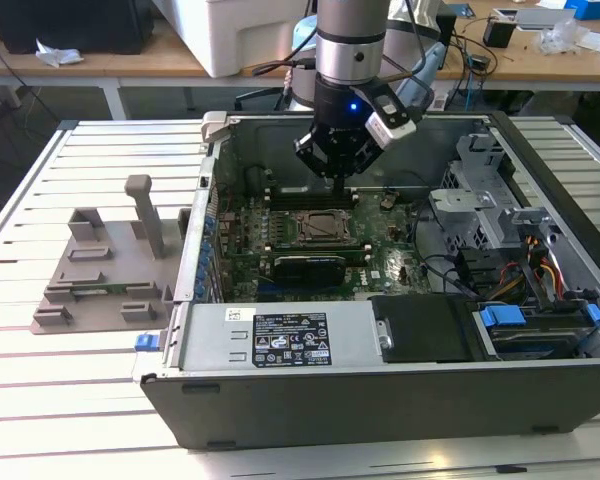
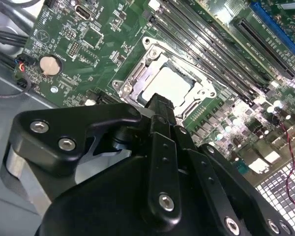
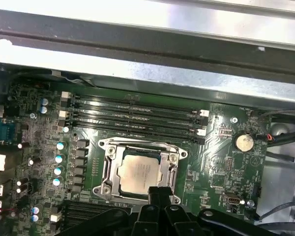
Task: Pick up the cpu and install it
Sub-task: 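Install the first cpu locking lever, then install the second cpu locking lever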
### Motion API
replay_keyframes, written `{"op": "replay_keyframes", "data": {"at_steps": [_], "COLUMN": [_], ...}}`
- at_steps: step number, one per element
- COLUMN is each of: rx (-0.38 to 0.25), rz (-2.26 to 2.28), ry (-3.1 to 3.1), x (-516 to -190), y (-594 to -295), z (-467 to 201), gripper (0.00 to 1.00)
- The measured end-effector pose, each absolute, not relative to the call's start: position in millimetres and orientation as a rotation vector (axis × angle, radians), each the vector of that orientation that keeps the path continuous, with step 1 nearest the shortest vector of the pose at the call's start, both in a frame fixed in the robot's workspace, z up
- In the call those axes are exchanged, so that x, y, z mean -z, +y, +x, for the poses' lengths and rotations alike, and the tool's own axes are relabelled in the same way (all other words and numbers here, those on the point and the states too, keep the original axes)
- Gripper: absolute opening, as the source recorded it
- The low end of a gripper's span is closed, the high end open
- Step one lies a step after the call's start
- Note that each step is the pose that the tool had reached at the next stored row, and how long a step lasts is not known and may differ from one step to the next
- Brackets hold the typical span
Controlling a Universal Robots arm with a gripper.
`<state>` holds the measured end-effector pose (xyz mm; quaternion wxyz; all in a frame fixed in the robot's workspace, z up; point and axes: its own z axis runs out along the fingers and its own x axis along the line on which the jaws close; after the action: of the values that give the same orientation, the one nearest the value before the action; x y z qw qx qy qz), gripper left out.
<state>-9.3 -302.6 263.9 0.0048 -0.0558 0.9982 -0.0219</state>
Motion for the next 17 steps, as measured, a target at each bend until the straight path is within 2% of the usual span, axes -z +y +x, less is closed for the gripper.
{"op": "replay_keyframes", "data": {"at_steps": [14, 17], "rx": [0.066, 0.029], "rz": [-0.175, -0.175], "ry": [3.126, 3.126], "x": [-264, -263], "y": [-305, -317], "z": [-10, -13], "gripper": [0.11, 0.11]}}
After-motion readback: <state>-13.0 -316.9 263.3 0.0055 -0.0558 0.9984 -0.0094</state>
